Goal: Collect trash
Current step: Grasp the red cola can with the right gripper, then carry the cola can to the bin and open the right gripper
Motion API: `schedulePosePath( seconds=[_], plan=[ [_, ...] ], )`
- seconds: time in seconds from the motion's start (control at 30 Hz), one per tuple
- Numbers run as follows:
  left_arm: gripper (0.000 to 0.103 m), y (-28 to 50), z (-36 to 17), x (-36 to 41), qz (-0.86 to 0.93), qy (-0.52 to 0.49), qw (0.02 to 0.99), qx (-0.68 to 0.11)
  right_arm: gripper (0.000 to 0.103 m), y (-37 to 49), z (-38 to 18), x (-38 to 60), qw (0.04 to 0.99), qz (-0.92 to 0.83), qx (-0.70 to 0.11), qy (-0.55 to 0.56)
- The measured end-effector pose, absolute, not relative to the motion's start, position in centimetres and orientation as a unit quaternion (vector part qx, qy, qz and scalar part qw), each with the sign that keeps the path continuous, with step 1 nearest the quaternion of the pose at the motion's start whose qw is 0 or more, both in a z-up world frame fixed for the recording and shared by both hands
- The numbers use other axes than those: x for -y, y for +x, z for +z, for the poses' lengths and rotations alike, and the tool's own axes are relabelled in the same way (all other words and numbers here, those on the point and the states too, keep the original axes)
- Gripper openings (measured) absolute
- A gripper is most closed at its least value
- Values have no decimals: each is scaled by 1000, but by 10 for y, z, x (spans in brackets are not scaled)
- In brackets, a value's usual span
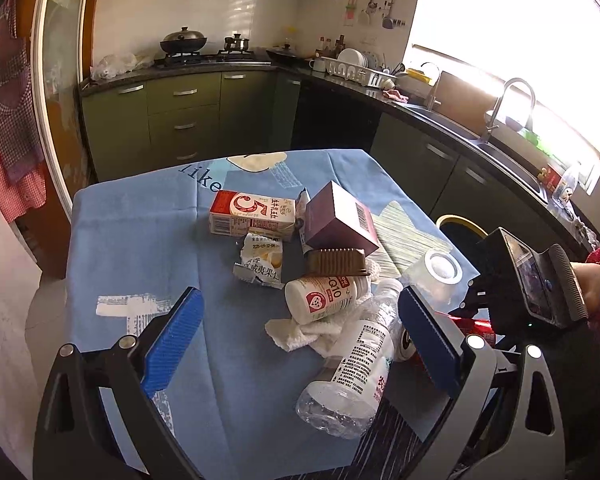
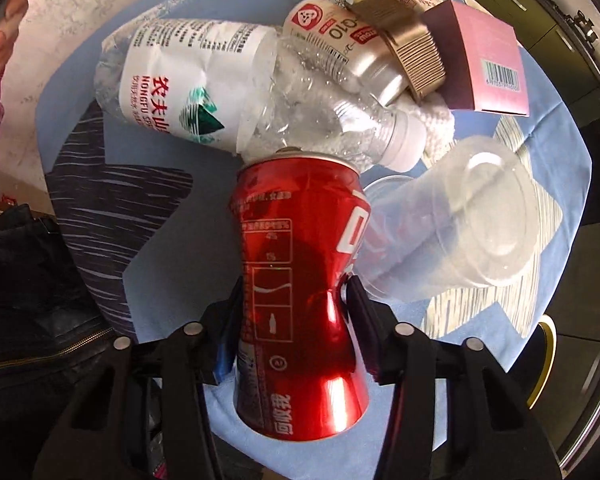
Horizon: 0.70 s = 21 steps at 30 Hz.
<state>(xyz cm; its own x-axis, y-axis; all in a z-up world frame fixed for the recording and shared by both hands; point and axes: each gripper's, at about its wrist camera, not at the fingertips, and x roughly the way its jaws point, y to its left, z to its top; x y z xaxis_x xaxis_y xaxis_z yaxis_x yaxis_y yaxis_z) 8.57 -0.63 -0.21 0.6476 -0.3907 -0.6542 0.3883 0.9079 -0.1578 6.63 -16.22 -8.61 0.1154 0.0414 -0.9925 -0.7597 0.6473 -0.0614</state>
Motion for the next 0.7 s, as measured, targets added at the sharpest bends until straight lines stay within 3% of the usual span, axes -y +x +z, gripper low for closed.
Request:
schedulePosePath(
  seconds=[0.47, 0.7],
  plan=[
    [96, 86, -4, 10, -218, 2, 907, -361, 45, 39, -47, 175, 714, 324, -573, -237],
    [97, 86, -4, 21, -230, 16, 902, -364, 45, 59, -3, 264, 791, 233, -546, -147]
  ],
)
